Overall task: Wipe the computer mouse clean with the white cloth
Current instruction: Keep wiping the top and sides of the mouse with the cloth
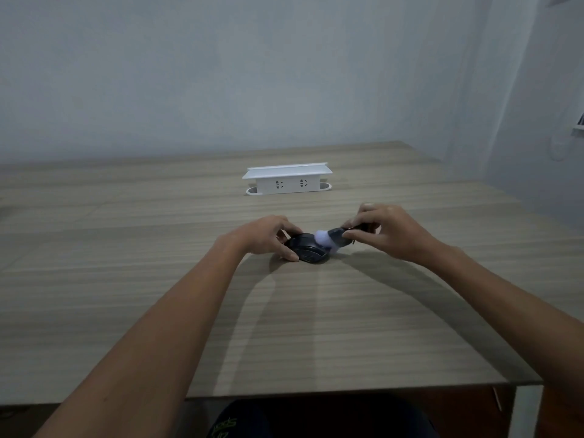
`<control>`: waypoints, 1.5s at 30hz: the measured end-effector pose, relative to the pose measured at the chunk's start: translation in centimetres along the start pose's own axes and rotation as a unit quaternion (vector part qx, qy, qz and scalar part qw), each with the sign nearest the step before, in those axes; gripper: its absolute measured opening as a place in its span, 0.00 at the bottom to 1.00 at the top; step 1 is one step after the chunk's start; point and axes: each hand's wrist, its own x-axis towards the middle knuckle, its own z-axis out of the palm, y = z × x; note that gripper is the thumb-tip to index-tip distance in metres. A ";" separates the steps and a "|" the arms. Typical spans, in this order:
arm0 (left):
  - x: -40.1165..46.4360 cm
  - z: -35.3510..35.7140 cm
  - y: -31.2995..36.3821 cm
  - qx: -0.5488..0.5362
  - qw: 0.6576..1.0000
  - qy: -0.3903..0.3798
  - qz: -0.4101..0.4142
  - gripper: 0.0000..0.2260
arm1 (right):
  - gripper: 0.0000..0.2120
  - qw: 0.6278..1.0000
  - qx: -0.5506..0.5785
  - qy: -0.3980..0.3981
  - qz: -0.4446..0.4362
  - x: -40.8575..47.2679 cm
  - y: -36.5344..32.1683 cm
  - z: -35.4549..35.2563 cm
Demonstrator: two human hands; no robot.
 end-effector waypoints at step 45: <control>-0.2 0.9 2.0 0.007 0.998 0.062 0.011 0.16 | 0.06 0.995 -0.010 0.024 0.091 1.4 -1.9 0.7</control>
